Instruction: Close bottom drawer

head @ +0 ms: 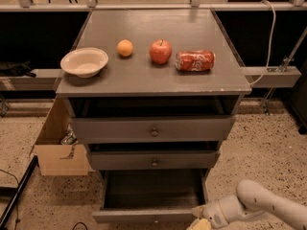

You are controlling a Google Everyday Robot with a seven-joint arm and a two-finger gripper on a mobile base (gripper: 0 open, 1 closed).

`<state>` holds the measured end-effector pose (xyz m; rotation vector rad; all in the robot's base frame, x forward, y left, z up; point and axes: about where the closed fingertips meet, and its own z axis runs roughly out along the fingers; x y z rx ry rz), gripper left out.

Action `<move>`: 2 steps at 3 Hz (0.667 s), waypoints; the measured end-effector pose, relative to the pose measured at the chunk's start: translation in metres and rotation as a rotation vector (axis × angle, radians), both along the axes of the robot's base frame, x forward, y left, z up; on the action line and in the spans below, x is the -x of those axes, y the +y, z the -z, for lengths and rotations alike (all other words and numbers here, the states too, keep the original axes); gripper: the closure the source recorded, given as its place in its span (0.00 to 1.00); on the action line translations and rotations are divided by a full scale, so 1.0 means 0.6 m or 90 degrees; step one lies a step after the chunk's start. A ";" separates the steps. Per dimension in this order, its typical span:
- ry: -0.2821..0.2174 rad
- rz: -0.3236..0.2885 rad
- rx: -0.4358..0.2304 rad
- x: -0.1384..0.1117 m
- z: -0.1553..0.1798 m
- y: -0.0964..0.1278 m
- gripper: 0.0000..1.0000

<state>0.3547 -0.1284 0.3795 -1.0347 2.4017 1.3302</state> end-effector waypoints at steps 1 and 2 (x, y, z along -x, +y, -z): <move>-0.044 0.045 -0.038 0.038 0.031 0.010 0.00; -0.064 0.113 -0.023 0.047 0.042 -0.032 0.00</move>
Offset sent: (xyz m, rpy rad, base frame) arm -0.0200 0.0090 -0.0185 0.0607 -0.0491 -0.0514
